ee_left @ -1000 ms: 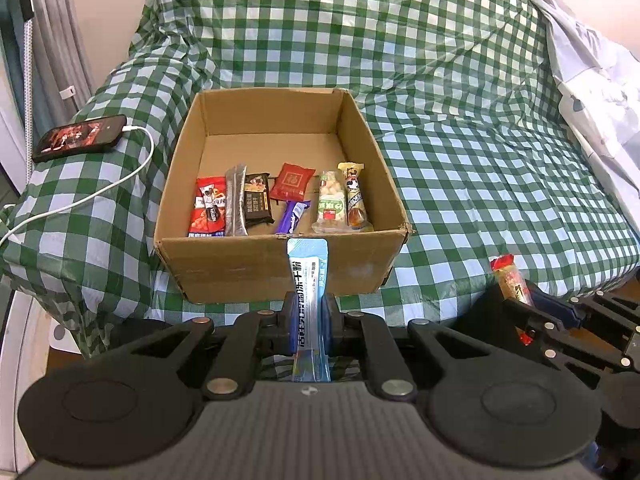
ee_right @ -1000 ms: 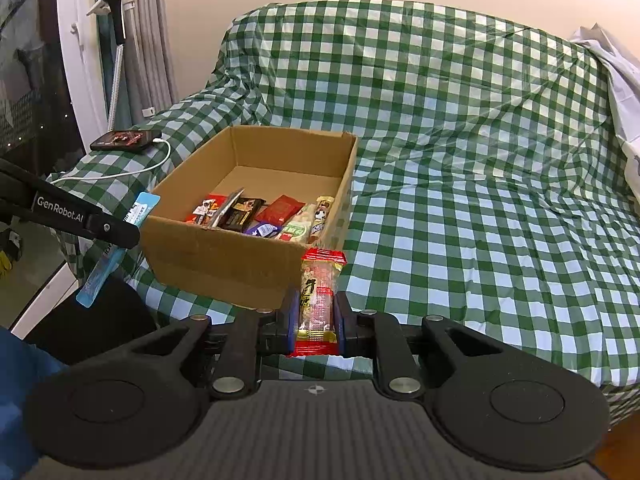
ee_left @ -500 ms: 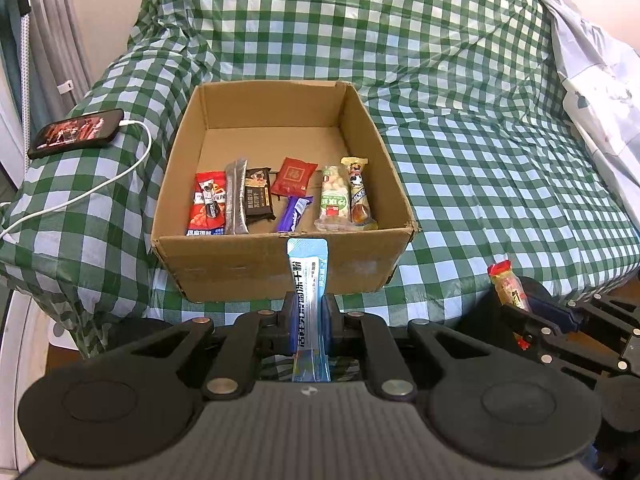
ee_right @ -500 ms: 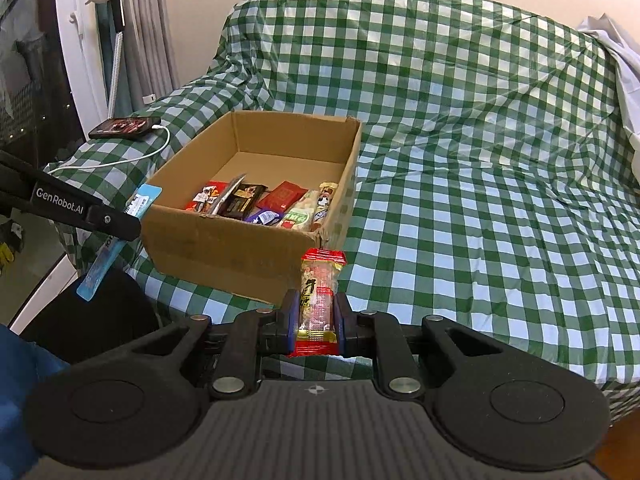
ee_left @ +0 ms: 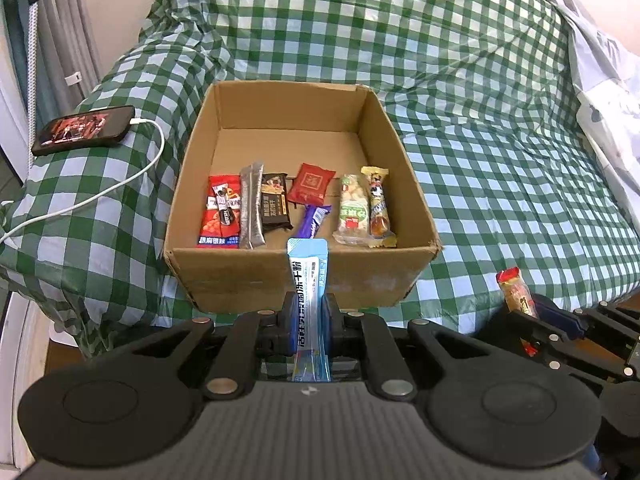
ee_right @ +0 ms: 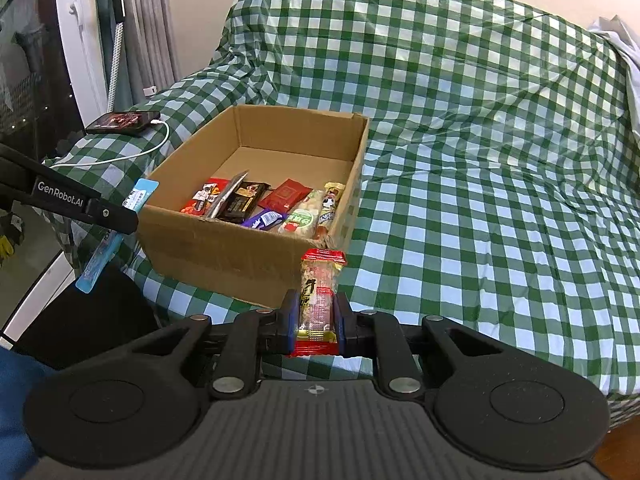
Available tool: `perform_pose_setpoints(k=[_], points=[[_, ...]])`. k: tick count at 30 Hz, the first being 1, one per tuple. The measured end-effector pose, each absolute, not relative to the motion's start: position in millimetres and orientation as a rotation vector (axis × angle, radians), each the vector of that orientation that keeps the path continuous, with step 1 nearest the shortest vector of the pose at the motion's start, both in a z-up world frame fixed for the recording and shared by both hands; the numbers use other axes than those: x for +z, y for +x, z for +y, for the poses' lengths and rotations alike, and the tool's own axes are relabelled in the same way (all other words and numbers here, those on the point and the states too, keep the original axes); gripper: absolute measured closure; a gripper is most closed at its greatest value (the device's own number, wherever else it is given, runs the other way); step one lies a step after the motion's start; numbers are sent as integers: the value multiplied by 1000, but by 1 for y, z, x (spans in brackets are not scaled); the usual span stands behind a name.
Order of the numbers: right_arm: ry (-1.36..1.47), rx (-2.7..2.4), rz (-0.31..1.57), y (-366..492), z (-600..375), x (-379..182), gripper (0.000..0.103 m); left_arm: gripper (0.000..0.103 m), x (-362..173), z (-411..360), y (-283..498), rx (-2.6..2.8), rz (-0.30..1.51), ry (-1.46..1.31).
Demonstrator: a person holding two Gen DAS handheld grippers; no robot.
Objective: Organize snacks
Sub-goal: 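Carry the light-blue stick and red candy over the box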
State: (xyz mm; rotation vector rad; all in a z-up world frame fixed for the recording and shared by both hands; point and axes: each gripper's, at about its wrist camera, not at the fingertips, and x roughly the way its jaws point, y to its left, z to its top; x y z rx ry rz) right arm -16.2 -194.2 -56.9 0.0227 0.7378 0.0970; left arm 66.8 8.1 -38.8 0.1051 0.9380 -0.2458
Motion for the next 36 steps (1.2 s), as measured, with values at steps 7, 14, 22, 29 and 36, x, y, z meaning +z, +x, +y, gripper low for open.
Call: perform_pose_setpoints(k=[7,14,22,29,36], points=[[23,109,736,2,-189,-52,84,91,-34,17,84,-223,927,90],[34,132,728,25,-183,-47,84,91,-28,21,106,-203,912,86],[51,155,709,54,-178,-40,84,91,-20,22,140,-185,891,72],[66,173,707,82,-178,-39,84,91,-19,21,170,-181,887,67],[68,185,716,113,-176,-44,84,91,-29,19,197,-178,904,63]])
